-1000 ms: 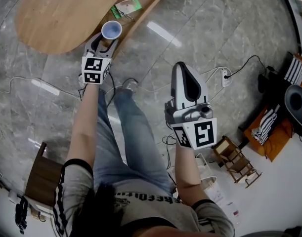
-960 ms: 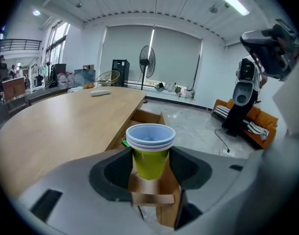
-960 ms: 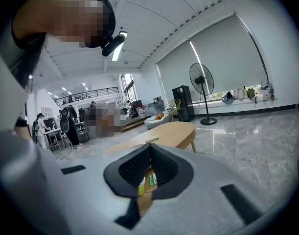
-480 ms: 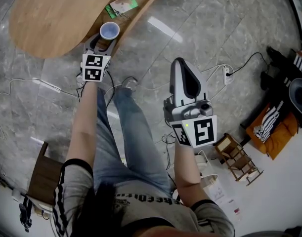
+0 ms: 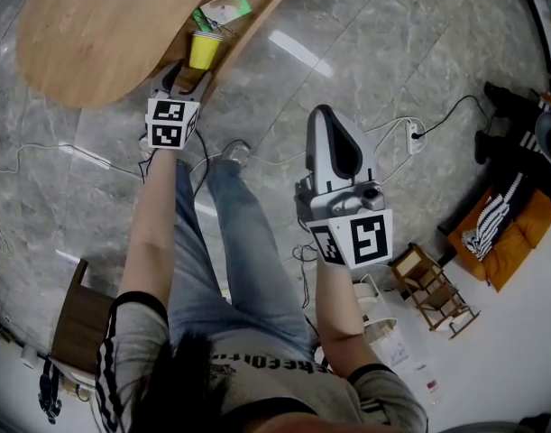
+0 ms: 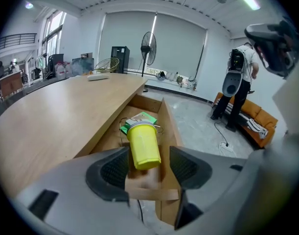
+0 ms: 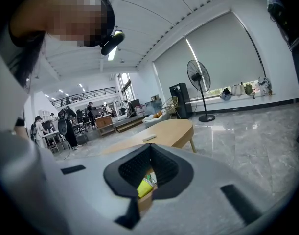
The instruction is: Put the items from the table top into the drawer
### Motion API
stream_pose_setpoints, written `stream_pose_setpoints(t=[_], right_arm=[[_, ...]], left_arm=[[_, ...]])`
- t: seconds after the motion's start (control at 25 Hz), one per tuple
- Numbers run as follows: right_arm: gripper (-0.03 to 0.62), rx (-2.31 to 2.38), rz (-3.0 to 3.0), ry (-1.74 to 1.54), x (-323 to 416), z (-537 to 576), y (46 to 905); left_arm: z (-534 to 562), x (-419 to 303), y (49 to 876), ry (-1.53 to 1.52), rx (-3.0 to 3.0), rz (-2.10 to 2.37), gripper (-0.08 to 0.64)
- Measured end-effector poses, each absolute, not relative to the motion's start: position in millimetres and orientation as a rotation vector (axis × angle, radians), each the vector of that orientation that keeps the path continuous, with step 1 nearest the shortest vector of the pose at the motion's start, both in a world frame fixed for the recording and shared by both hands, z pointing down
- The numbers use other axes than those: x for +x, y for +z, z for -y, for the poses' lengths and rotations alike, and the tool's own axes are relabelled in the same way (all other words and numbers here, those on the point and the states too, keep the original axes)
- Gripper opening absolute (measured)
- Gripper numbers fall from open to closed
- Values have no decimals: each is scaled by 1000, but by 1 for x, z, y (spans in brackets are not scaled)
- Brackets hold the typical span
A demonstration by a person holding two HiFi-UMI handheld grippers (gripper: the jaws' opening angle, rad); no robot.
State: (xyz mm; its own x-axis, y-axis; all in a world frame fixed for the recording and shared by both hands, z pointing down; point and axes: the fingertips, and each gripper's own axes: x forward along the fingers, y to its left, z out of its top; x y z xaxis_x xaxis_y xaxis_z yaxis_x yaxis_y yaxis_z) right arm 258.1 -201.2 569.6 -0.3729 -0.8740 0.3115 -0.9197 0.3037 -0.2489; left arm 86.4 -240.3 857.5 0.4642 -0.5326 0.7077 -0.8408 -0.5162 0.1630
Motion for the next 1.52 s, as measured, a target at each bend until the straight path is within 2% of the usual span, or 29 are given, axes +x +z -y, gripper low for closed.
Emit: stream_pose_setpoints(t=[0.16, 0.2, 0.28, 0.4, 0.68, 1.52], right_arm=[[0, 1681, 2461, 585, 253, 202, 564], [0, 1676, 2472, 584, 251, 203, 563], [0, 1659, 2493, 580, 245, 205, 558], [0, 1614, 2519, 553, 231, 204, 548], [2, 1516, 2578, 462, 192, 194, 511], [2, 1609, 2582, 297, 115, 173, 370]], left_arm=[[240, 82, 832, 760, 2247, 1181, 228], [241, 81, 824, 745, 2263, 1189, 203], [242, 80, 805, 707, 2290, 1198, 63], [245, 76, 773, 620, 2320, 1219, 21], [241, 56, 688, 554, 2429, 1253, 14], [205, -47, 444, 384, 2614, 1423, 14]])
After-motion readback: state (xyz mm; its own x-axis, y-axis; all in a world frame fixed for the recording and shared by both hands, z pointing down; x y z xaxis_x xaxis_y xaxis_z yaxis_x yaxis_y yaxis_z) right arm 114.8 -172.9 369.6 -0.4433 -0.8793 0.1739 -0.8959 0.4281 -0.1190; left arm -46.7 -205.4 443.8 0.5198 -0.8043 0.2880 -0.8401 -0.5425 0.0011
